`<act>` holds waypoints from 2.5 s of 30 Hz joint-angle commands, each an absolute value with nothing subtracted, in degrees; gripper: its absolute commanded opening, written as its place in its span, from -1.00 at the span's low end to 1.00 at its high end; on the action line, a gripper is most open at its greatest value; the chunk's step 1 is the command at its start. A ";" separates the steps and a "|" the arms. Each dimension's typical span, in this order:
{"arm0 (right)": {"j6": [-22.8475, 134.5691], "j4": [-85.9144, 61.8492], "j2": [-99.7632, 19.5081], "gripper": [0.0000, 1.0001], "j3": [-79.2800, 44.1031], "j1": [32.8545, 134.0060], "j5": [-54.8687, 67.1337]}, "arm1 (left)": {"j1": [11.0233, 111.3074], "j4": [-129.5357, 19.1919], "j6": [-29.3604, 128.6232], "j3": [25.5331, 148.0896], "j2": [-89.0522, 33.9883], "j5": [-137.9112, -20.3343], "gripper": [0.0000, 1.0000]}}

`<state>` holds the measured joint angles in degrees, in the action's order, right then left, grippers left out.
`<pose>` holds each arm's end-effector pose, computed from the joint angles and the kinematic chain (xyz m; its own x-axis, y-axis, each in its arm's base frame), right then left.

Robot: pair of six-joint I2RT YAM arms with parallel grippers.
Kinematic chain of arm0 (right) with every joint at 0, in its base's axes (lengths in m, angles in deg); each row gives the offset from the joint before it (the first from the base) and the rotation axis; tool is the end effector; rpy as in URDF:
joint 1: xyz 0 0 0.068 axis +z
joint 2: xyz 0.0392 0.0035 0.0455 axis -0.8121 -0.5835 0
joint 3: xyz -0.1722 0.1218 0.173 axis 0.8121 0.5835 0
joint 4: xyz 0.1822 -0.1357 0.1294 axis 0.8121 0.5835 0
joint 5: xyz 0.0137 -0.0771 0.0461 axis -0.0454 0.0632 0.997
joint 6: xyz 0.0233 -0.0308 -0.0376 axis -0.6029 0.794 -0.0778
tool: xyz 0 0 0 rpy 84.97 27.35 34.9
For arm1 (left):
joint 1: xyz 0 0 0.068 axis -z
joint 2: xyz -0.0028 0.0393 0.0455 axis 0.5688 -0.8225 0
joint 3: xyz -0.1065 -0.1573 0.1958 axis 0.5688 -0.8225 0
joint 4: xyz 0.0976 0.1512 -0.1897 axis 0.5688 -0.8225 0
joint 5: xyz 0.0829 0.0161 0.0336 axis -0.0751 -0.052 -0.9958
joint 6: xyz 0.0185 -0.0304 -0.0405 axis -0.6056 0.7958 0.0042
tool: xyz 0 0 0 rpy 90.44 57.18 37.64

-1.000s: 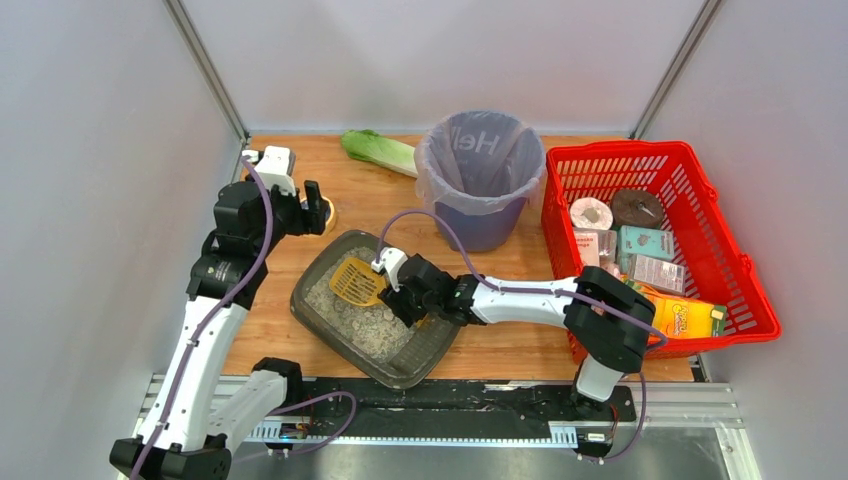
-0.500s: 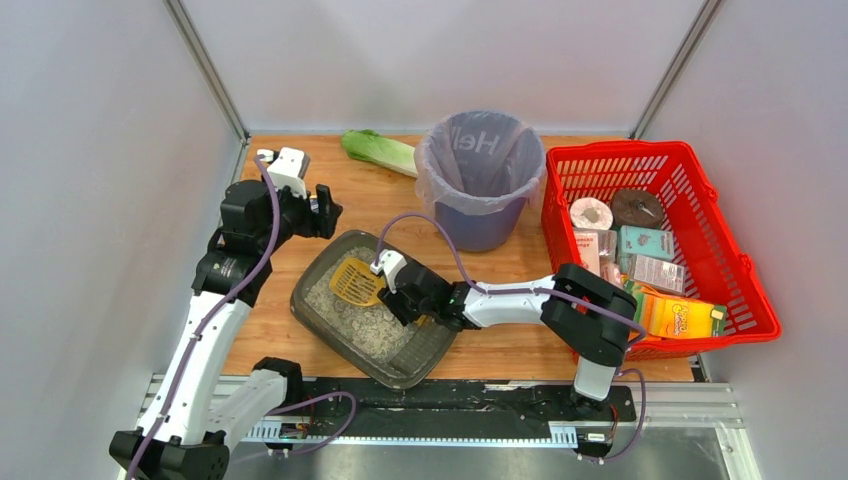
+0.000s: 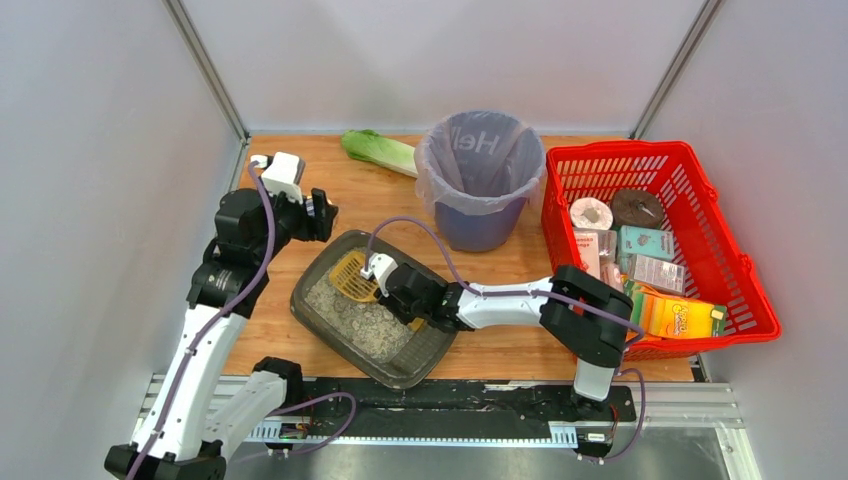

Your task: Clean the litter box

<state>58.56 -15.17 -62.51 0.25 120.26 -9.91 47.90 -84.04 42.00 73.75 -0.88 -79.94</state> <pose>0.1576 0.3406 0.1623 -0.3396 -0.5868 -0.7351 -0.8378 0.5439 -0.0471 0.1752 -0.0459 0.3842 -0.2984 0.0000 -0.9545 0.3282 0.9390 -0.1026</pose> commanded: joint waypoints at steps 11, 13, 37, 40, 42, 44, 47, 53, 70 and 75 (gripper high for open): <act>62.50 6.33 -58.72 -0.99 -13.84 121.10 -12.06 | 48.20 -82.32 39.72 72.82 3.93 -86.15 0.62; 62.41 8.63 -58.45 -0.99 -15.77 121.10 -12.14 | 48.11 -82.41 39.81 72.91 3.93 -86.24 0.62; 54.85 11.73 -56.87 -0.45 -8.06 121.98 -12.93 | 48.20 -82.24 39.99 72.65 2.96 -85.80 0.62; 54.50 9.26 -57.13 -0.29 -7.00 121.89 -13.99 | 48.20 -82.15 39.90 72.56 2.79 -85.89 0.62; 54.41 8.03 -56.96 -0.20 -5.94 121.98 -14.08 | 48.20 -82.32 39.90 72.56 2.61 -85.80 0.62; 54.15 6.98 -56.69 -0.07 -4.72 121.98 -14.69 | 48.20 -82.32 39.90 72.65 2.61 -85.80 0.62; 53.97 6.44 -55.82 0.06 -3.48 121.89 -15.91 | 48.20 -82.32 39.90 72.56 2.61 -85.80 0.62; 53.36 5.48 -53.71 0.03 -2.16 121.98 -16.28 | 48.20 -82.24 39.81 72.47 2.52 -85.80 0.62; 58.72 16.17 -50.89 -0.92 -7.78 121.98 -11.27 | 48.20 -82.15 39.72 72.30 2.52 -86.42 0.62; 59.33 26.73 -51.42 -0.96 -14.97 121.98 -9.16 | 48.29 -82.24 39.72 72.30 2.44 -86.33 0.62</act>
<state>57.68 17.87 -53.46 -8.19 121.74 -11.33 48.10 -83.82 40.62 72.64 2.38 -86.19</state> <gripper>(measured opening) 0.280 0.808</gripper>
